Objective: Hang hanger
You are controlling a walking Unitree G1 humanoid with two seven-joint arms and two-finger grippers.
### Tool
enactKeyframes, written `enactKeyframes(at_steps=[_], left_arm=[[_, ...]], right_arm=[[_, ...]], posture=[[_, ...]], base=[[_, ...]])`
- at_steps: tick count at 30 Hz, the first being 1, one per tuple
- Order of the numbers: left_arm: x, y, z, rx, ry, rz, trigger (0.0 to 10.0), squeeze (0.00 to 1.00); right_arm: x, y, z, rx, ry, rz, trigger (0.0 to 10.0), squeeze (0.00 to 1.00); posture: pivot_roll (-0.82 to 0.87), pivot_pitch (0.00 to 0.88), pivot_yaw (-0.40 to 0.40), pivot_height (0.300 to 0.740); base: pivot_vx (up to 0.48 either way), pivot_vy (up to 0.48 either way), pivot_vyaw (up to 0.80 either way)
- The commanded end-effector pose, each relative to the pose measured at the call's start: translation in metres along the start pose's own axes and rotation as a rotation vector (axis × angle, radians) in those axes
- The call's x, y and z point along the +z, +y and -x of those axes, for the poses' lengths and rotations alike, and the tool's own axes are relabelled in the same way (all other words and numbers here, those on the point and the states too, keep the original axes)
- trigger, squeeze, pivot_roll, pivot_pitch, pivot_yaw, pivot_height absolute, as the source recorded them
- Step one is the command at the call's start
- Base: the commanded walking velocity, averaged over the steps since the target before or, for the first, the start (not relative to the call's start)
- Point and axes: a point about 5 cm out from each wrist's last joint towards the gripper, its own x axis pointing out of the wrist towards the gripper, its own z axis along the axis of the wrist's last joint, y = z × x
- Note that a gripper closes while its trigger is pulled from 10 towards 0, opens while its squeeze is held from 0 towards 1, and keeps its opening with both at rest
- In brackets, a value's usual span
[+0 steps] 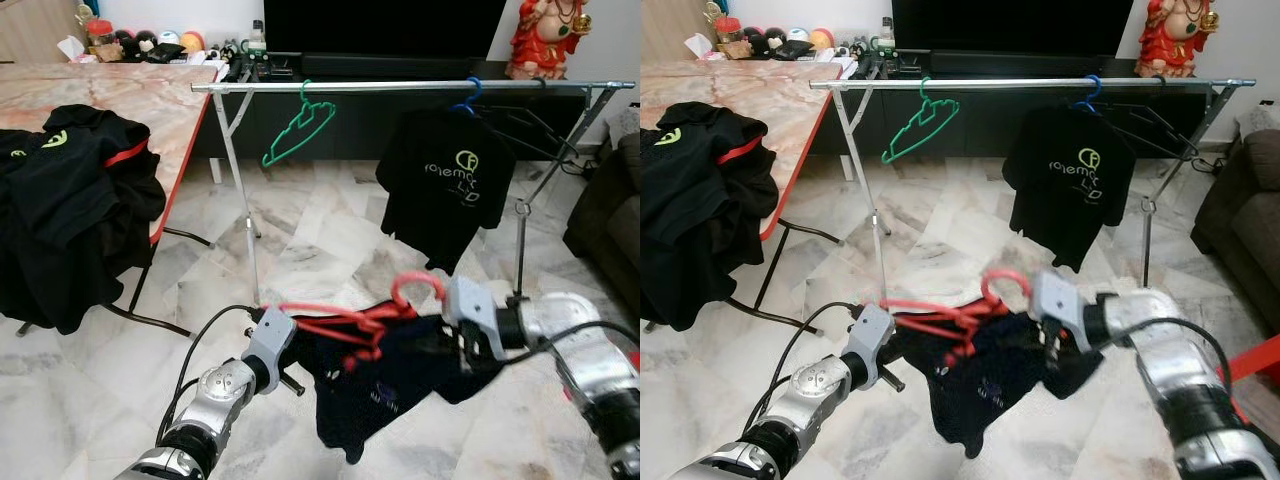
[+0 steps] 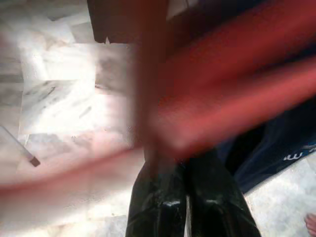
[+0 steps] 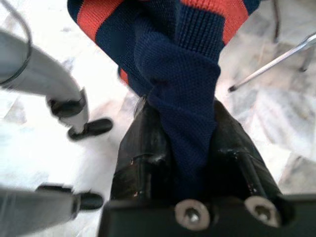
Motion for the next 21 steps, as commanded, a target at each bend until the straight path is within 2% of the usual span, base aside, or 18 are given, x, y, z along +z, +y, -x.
enactKeyframes(at_steps=[1, 7, 9, 10, 12, 14, 16, 19, 21], left_arm=[[-0.026, 0.012, 0.015, 0.089, 0.114, 0.031, 0.0, 0.00], [-0.029, 0.013, 0.017, 0.091, 0.131, 0.031, 0.0, 0.00], [-0.031, 0.013, 0.017, 0.093, 0.147, 0.029, 0.0, 0.00], [-0.031, 0.013, 0.017, 0.093, 0.147, 0.029, 0.0, 0.00], [-0.033, 0.014, 0.018, 0.096, 0.162, 0.026, 0.0, 0.00], [-0.036, 0.015, 0.020, 0.118, 0.179, 0.029, 0.0, 0.00], [-0.036, 0.015, 0.020, 0.121, 0.180, 0.030, 0.0, 0.00], [-0.038, 0.019, 0.022, 0.164, 0.192, 0.037, 0.0, 0.00], [-0.039, 0.022, 0.023, 0.195, 0.206, 0.040, 0.0, 0.00]], right_arm=[[-0.008, 0.002, 0.024, 0.011, 0.074, 0.010, 0.0, 0.00], [-0.030, 0.007, 0.035, 0.013, 0.248, 0.016, 0.0, 0.00], [-0.036, 0.002, 0.039, -0.060, 0.314, 0.033, 0.0, 0.00], [-0.036, 0.002, 0.039, -0.060, 0.314, 0.033, 0.0, 0.00], [-0.037, -0.004, 0.042, -0.137, 0.336, 0.041, 0.0, 0.00], [-0.036, -0.012, 0.047, -0.263, 0.321, 0.019, 0.0, 0.00], [-0.036, -0.012, 0.048, -0.274, 0.316, 0.014, 0.0, 0.00], [-0.045, 0.000, 0.050, -0.218, 0.337, 0.013, 0.0, 0.00], [-0.050, 0.004, 0.053, -0.229, 0.358, -0.003, 0.0, 0.00]], posture=[[-0.09, 0.072, -0.017, 0.740], [-0.09, 0.079, -0.012, 0.740], [-0.09, 0.083, -0.010, 0.740], [-0.09, 0.083, -0.010, 0.740], [-0.09, 0.088, -0.011, 0.740], [-0.10, 0.092, -0.014, 0.740], [-0.09, 0.093, -0.014, 0.740], [-0.09, 0.101, -0.014, 0.740], [-0.10, 0.104, -0.014, 0.740]], base=[[0.000, 0.000, 0.00], [0.000, 0.000, 0.00], [0.000, 0.000, 0.00], [0.000, 0.000, 0.00], [0.000, 0.000, 0.00], [0.000, 0.000, 0.00], [0.000, 0.000, 0.00], [0.000, 0.000, 0.00], [0.000, 0.000, 0.00]])
